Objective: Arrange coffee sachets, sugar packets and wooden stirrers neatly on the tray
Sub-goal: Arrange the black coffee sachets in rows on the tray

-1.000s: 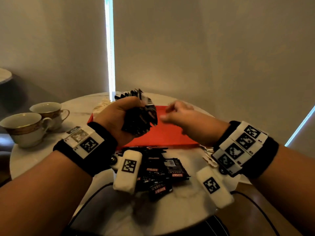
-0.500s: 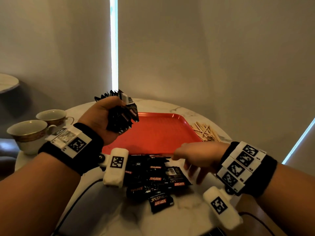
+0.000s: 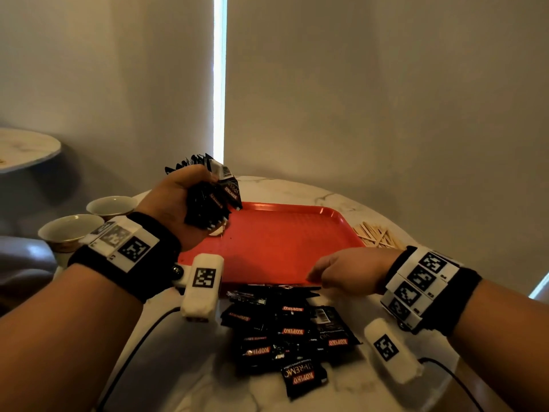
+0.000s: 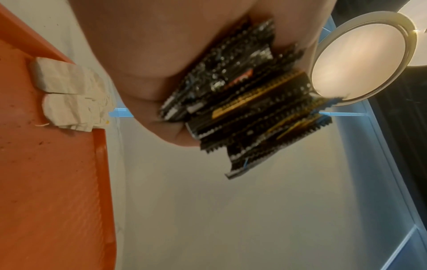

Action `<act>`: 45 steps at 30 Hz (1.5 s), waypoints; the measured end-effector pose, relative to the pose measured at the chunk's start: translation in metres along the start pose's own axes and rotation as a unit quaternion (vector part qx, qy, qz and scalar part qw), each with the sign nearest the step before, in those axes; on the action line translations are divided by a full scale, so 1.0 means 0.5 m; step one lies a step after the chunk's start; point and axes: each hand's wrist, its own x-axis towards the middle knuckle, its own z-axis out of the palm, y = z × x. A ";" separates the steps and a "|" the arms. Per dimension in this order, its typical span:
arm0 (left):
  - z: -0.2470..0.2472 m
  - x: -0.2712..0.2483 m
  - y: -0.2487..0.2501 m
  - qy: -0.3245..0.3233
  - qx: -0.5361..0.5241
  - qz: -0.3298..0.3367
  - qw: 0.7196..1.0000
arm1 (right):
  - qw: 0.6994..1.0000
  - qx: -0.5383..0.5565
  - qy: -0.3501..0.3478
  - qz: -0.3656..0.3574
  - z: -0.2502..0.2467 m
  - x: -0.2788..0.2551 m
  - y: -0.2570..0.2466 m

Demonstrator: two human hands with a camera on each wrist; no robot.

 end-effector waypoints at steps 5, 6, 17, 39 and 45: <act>0.003 0.017 -0.009 0.014 0.009 -0.025 1.000 | 0.999 0.036 -0.002 -0.004 -0.011 0.016 0.015; 0.004 0.022 -0.012 0.016 0.012 -0.026 0.999 | 0.999 0.049 0.009 -0.010 -0.024 0.018 0.017; -0.003 0.132 0.013 0.009 -0.025 -0.041 0.999 | 0.800 0.478 0.189 -0.311 -0.263 0.152 -0.080; -0.093 0.203 -0.066 -0.027 -0.044 -0.075 0.996 | 0.707 0.569 0.095 -0.408 -0.078 0.428 -0.164; -0.106 0.204 -0.058 -0.042 -0.043 -0.131 0.990 | 0.778 0.462 0.077 -0.418 -0.068 0.409 -0.162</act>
